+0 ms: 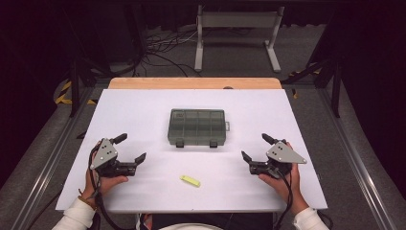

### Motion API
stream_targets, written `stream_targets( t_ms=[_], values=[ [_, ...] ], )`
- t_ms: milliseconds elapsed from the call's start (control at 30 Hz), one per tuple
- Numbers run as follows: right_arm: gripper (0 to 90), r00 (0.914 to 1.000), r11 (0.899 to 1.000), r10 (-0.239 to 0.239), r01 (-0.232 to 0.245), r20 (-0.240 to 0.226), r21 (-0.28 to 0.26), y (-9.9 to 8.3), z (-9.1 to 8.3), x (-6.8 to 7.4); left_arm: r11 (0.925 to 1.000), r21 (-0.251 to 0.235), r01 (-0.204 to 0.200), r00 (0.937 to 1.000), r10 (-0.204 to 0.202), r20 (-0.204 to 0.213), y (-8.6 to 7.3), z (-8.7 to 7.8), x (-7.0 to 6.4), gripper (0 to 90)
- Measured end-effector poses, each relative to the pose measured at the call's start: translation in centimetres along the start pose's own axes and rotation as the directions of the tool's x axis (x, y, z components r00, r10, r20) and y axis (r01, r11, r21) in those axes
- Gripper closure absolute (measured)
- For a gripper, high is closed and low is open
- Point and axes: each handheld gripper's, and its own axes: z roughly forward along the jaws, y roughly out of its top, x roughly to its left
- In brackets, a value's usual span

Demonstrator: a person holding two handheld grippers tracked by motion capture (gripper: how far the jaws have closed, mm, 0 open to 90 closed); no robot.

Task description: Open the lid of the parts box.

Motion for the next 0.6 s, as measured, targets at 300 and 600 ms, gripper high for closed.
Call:
stream_targets(
  t_ms=[300, 600],
  values=[
    [10.6, 0.9995, 1.000, 0.016, -0.016, -0.028, 0.009, -0.2, 0.5, 0.0, 0.9965, 0.075, -0.036, 0.9993, 0.037, -0.003, -0.4, 0.4, -0.3, 7.0],
    [16.7, 0.9982, 0.997, 0.014, -0.010, -0.058, 0.075, -0.5, 2.3, -0.2, 0.9843, 0.159, -0.077, 0.9961, 0.069, 0.055, -0.3, 2.3, -0.1, 13.6]
  ],
)
